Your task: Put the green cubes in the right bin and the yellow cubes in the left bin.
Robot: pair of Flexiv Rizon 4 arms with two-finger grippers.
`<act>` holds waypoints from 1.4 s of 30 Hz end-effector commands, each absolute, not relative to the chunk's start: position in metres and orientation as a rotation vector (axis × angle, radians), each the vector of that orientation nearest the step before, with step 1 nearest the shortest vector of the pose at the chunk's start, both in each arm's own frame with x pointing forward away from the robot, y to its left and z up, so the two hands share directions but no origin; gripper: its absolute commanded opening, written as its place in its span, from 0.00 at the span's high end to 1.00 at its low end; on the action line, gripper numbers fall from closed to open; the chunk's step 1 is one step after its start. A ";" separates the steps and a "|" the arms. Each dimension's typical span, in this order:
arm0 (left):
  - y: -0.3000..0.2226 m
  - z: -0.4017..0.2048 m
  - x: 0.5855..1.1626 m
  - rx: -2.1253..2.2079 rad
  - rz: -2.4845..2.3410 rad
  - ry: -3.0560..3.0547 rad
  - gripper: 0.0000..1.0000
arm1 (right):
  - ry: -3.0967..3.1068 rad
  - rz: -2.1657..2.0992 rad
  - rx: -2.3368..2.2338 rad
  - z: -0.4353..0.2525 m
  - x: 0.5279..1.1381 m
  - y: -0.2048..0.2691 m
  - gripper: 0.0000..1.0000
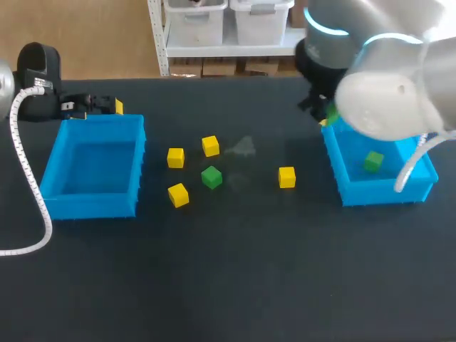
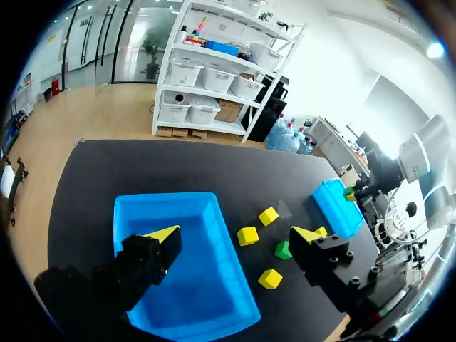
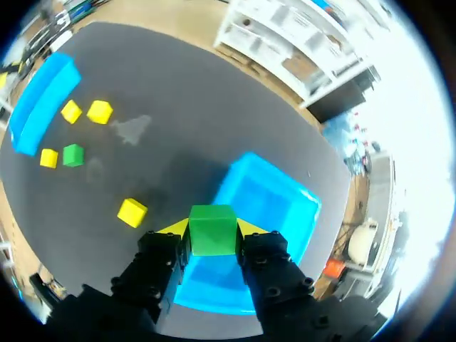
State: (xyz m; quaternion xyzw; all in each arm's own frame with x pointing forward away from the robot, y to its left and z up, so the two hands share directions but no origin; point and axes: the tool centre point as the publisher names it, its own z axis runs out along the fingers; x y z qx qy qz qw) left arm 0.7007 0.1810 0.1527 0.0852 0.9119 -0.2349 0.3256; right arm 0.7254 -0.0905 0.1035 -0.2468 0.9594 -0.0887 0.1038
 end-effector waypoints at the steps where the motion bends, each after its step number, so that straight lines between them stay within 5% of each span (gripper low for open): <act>1: 0.183 0.151 0.700 0.228 -0.626 2.382 0.00 | 2.765 -0.209 -0.631 0.103 0.717 -0.115 1.00; 13: 0.183 0.151 0.700 0.228 -0.626 2.382 0.00 | 2.846 -0.208 -0.461 0.074 0.707 -0.145 1.00; 15: 0.183 0.151 0.700 0.228 -0.626 2.382 0.00 | 2.851 -0.207 -0.464 0.073 0.706 -0.144 0.65; 17: 0.183 0.151 0.700 0.228 -0.626 2.382 0.00 | 2.850 -0.204 -0.458 0.073 0.706 -0.144 0.72; 21: 0.183 0.151 0.700 0.228 -0.626 2.382 0.00 | 2.848 -0.209 -0.448 0.073 0.707 -0.144 0.55; 22: 0.183 0.151 0.700 0.228 -0.626 2.382 0.00 | 2.846 -0.213 -0.444 0.073 0.708 -0.145 0.18; 23: 0.183 0.151 0.700 0.228 -0.626 2.382 0.00 | 2.846 -0.213 -0.444 0.074 0.709 -0.144 0.00; 42: 0.183 0.151 0.700 0.228 -0.626 2.382 0.00 | 2.679 -0.213 -0.813 0.122 0.741 -0.053 0.00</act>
